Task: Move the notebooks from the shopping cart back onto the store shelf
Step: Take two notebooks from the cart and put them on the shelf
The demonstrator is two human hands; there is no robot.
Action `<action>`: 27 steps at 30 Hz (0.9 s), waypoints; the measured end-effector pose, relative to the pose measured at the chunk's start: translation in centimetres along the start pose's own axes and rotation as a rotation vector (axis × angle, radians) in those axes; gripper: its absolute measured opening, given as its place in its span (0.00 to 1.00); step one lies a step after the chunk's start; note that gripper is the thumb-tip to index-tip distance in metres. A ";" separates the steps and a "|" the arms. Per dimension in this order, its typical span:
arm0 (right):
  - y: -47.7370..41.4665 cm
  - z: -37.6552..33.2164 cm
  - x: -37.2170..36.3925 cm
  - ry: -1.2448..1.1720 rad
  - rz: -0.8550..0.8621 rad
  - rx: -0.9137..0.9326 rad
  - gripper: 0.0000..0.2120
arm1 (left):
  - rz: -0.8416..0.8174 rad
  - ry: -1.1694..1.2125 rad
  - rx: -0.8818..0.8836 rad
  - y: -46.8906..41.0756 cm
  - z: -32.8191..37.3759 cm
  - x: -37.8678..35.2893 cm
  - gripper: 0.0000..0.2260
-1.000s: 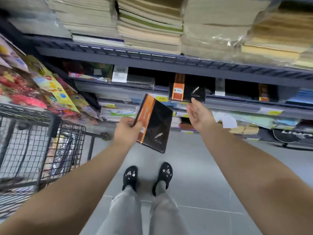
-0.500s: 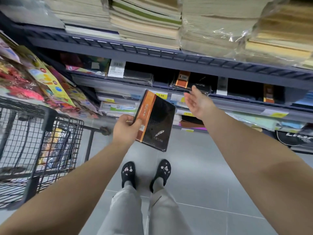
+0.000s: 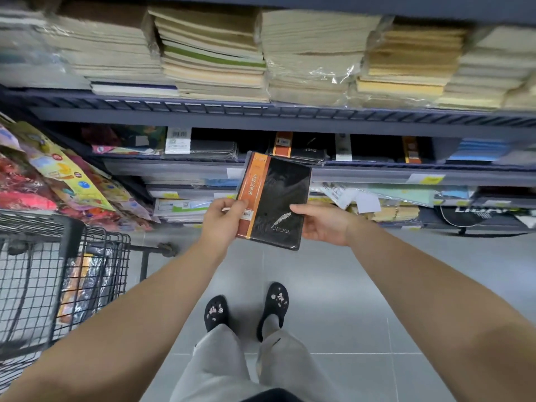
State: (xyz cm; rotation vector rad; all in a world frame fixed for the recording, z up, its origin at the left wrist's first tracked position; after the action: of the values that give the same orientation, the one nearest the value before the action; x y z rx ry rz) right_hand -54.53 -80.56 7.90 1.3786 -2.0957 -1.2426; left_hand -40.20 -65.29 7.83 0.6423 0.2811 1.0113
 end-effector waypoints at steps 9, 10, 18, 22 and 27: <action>1.1 -0.3 1.7 -0.095 0.096 0.013 0.13 | -0.125 0.142 0.009 -2.3 2.6 -6.7 0.10; 1.0 -0.5 2.1 -0.153 0.133 0.028 0.11 | -0.154 0.125 0.030 -2.7 2.7 -7.2 0.11; -0.9 0.2 4.7 -0.275 0.334 0.089 0.08 | -0.214 -1.041 -0.475 -6.1 1.8 -6.4 0.29; -1.5 -0.8 5.4 -0.254 0.299 0.130 0.09 | -0.232 -1.398 -0.499 -7.9 1.9 -7.7 0.35; -3.4 -2.9 5.5 -0.330 0.288 0.086 0.06 | -0.204 -1.466 -0.393 -9.1 1.7 -8.2 0.39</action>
State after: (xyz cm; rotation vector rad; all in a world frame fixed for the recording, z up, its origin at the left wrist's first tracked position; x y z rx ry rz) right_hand -53.30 -87.22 5.83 0.9046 -2.4879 -1.3406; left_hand -37.23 -76.28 2.95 0.8109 -1.0902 0.1956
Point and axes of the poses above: each hand's wrist, its own y-axis away from the middle knuckle, its own x-axis out of the back of the hand, z = x × y, the point moved 4 cm from there along -y, towards the middle knuckle, and after that the axes turned 5 degrees about y, right-handed, at the moved point
